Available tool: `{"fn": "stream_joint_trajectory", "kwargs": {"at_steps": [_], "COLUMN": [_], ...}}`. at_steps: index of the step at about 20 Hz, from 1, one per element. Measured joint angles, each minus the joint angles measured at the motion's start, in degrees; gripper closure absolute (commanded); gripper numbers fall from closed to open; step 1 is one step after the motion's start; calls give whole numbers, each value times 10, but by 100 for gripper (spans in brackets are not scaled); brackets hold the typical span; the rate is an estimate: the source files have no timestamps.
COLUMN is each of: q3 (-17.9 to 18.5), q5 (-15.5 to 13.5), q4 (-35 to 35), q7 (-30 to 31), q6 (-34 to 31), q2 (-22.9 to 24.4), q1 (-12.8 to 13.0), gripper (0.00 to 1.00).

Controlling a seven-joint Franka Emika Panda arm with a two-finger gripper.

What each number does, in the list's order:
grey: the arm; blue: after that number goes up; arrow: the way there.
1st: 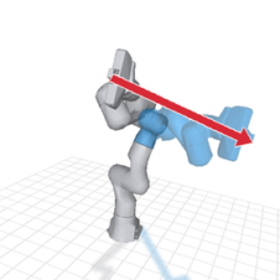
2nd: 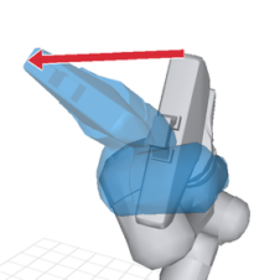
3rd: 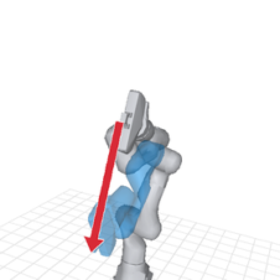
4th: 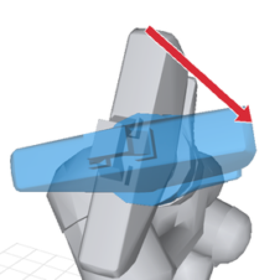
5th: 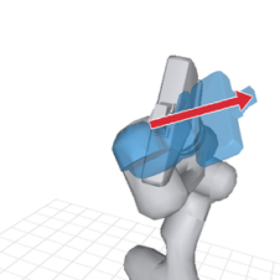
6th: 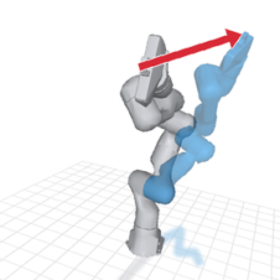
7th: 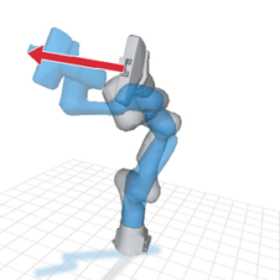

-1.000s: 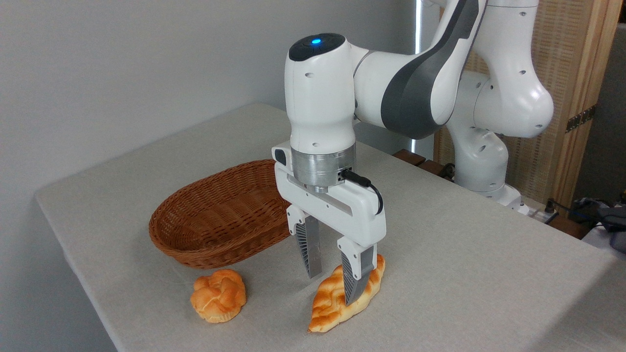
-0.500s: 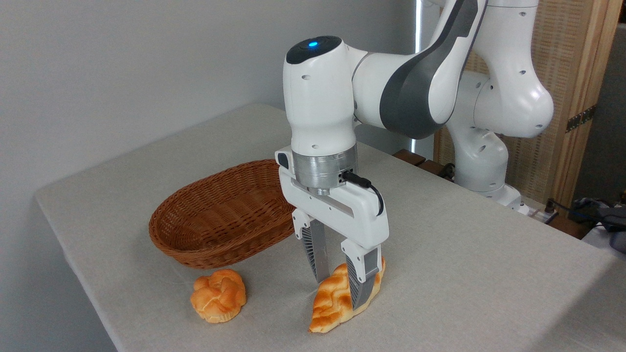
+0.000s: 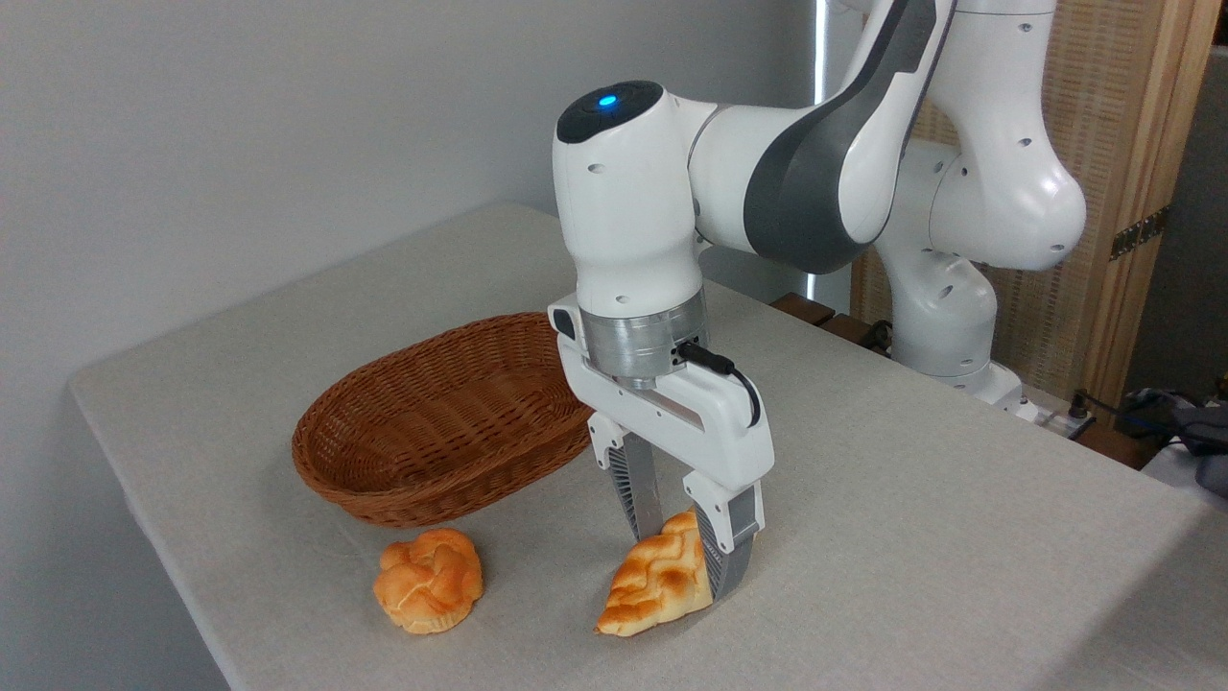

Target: Put bread into the basket

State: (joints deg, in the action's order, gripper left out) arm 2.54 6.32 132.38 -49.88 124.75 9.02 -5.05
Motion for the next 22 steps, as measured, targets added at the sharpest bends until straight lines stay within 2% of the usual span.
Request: {"fn": "stream_joint_trajectory", "kwargs": {"at_steps": [1,4,22], "q3": [0,0,-1], "q5": [0,0,0], "q4": [0,0,0], "q7": [0,0,0], "q6": [0,0,0], "q2": [0,-2,-7], "q1": [0,0,1], "gripper": [34,46,53]}}
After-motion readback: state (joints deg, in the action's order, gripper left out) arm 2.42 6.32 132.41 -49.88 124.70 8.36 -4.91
